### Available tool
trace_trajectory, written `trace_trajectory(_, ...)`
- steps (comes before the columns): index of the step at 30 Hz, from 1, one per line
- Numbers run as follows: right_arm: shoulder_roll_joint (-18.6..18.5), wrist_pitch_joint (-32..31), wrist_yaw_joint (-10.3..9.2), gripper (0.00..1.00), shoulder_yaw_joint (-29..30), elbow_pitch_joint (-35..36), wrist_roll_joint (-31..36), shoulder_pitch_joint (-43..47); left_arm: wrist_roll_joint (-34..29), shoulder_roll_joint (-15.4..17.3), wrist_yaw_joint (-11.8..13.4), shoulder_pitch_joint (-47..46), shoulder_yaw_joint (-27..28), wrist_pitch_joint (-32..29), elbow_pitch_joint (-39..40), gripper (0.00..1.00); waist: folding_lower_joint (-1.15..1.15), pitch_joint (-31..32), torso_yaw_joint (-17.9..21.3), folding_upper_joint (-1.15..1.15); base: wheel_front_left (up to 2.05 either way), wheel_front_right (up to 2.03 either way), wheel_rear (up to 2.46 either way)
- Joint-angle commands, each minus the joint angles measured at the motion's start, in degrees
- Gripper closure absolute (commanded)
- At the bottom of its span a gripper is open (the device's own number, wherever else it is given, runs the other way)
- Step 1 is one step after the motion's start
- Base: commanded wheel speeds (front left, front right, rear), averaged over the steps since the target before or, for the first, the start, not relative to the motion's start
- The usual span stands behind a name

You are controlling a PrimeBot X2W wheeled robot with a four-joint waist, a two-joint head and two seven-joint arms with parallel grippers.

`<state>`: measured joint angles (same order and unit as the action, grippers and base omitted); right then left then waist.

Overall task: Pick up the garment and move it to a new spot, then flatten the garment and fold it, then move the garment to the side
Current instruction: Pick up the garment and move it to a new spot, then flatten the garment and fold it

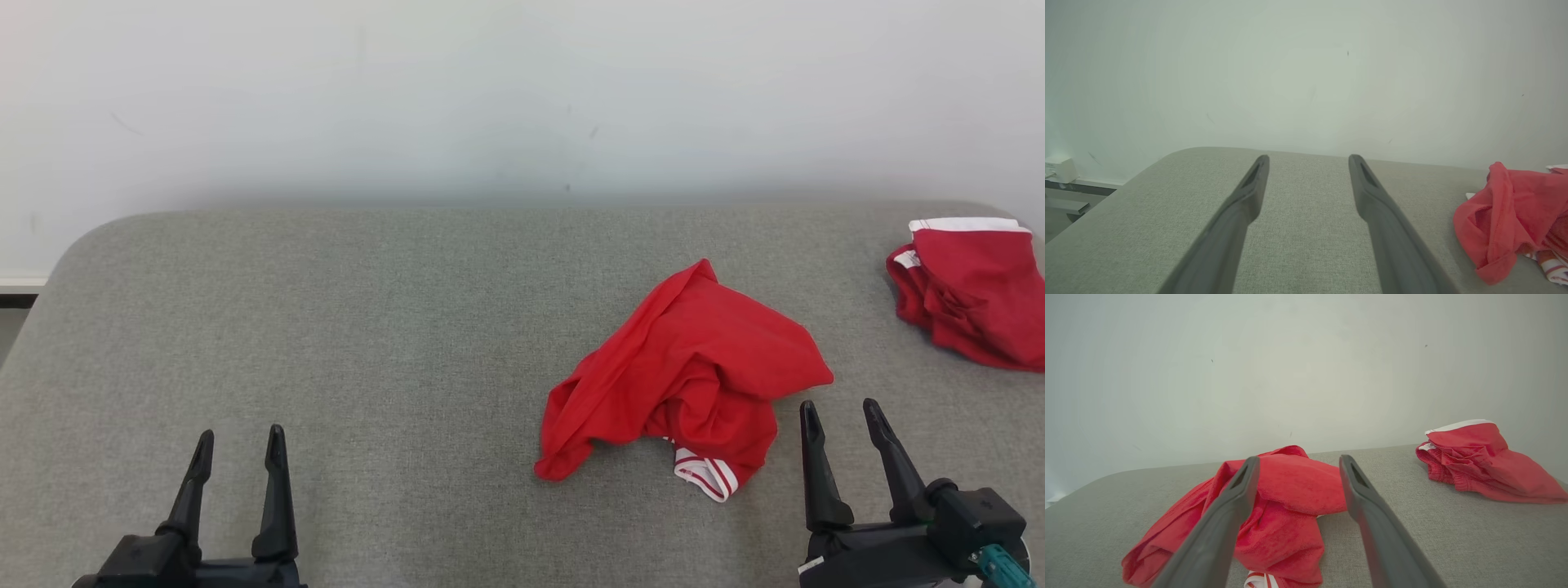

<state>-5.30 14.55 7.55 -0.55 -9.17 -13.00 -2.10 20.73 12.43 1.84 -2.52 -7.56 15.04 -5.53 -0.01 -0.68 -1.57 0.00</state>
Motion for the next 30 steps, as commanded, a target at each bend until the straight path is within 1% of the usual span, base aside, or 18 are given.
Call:
trace_trajectory(1, -0.37, -0.18, -0.15, 0.00, -0.12, -0.04, -0.14, 0.87, -0.76, -0.62, -0.28, 1.07, 0.49, 0.19, 0.54, 0.00, 0.01, 0.42, -0.36, 0.00, 0.00, 0.00, 0.00)
trace_trajectory(6, -0.44, -0.18, -0.15, 0.00, -0.47, -0.27, -0.44, 0.93, -2.54, -1.93, -1.33, 2.26, 2.00, 0.19, 1.54, 0.00, 0.01, 0.79, -0.45, 0.00, 0.00, 0.00, 0.00)
trace_trajectory(15, -0.58, -0.15, -0.15, 0.00, -0.84, -0.24, -0.77, 0.99, -4.81, -3.74, -3.27, 2.76, 4.34, 0.19, 2.50, 0.00, 0.01, 0.76, 0.49, 0.00, 0.00, 0.00, 0.00)
trace_trajectory(27, -0.46, -0.26, -0.15, 0.00, -0.94, -0.08, -0.85, 1.28, -7.01, -4.93, -5.35, 2.96, 5.15, 0.19, 1.89, 0.00, 0.01, 0.48, 0.79, 0.00, 0.00, 0.00, 0.00)
trace_trajectory(30, -0.52, -0.19, -0.15, 0.00, -0.91, -0.18, -0.95, 1.19, -7.15, -5.04, -6.31, 2.68, 5.13, 0.19, 1.53, 0.00, 0.01, 0.48, 0.74, 0.00, 0.00, 0.00, 0.00)
